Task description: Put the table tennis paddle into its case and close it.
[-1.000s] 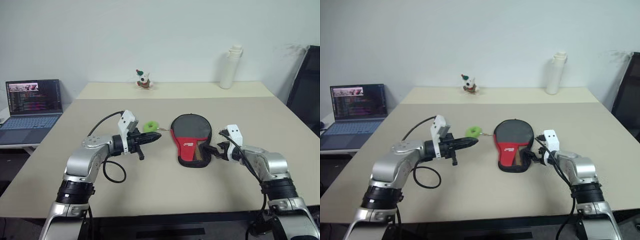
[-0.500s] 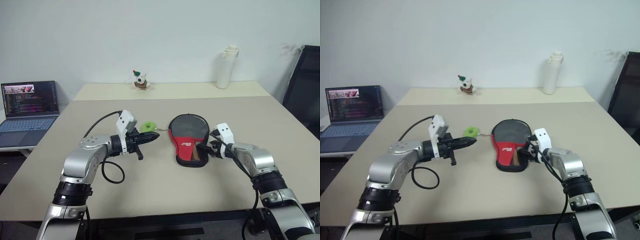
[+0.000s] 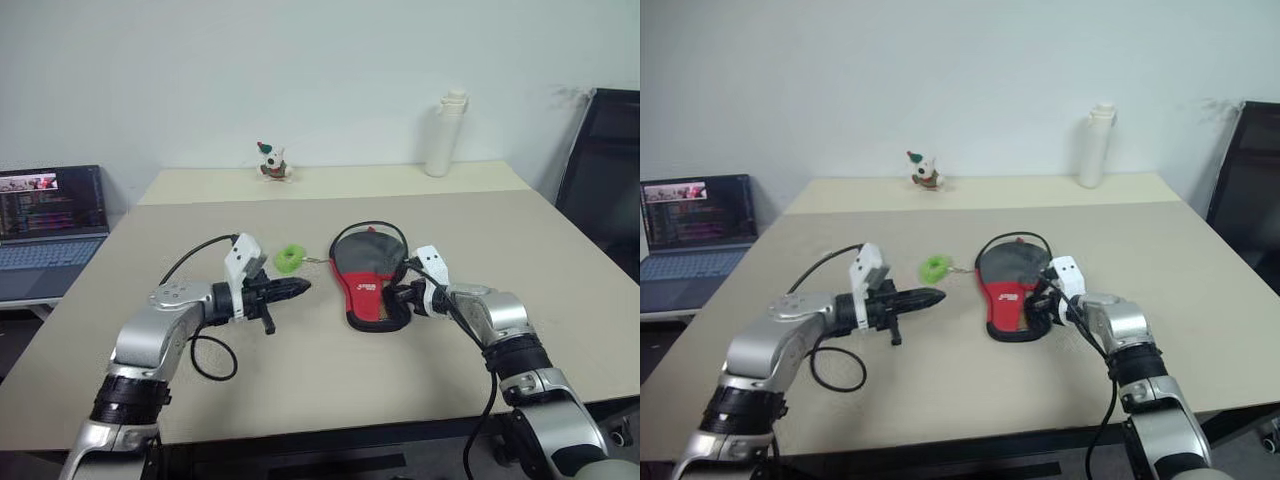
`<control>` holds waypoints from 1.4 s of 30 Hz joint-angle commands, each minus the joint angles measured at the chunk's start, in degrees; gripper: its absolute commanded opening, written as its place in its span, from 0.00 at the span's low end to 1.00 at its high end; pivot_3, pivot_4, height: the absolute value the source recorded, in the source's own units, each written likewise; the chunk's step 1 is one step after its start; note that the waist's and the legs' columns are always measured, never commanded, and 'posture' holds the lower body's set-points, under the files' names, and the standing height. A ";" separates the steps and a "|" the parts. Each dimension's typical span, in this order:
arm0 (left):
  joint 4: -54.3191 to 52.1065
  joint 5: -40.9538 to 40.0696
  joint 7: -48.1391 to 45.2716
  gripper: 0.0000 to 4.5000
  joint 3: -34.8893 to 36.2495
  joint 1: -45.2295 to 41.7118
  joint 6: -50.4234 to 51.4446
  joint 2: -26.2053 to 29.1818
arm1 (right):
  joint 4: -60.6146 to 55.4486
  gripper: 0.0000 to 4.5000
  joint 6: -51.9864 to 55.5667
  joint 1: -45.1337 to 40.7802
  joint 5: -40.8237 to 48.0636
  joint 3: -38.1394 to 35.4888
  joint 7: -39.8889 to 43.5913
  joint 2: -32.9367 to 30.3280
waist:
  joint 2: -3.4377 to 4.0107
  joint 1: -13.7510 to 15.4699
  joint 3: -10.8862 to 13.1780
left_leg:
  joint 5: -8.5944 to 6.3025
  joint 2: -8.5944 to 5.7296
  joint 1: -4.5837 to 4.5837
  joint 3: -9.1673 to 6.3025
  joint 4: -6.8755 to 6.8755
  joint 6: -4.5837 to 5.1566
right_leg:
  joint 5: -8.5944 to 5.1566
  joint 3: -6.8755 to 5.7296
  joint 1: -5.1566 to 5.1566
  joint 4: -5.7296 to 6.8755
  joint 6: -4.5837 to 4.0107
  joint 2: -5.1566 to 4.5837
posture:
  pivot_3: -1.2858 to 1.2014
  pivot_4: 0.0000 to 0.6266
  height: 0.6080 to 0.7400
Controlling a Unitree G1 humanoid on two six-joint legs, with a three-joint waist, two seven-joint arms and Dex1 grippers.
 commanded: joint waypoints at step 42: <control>-5.42 -4.18 -15.74 0.00 -4.27 6.10 -4.21 9.26 | -48.43 0.01 35.14 27.09 16.89 -8.12 -8.52 -1.74 | 0.00 1.84 0.00 | -0.01 -0.10 -0.20 -0.25 -0.03 0.00 | -0.24 -0.22 0.02 -0.24 0.23 -0.06 | 0.52 0.24 1.00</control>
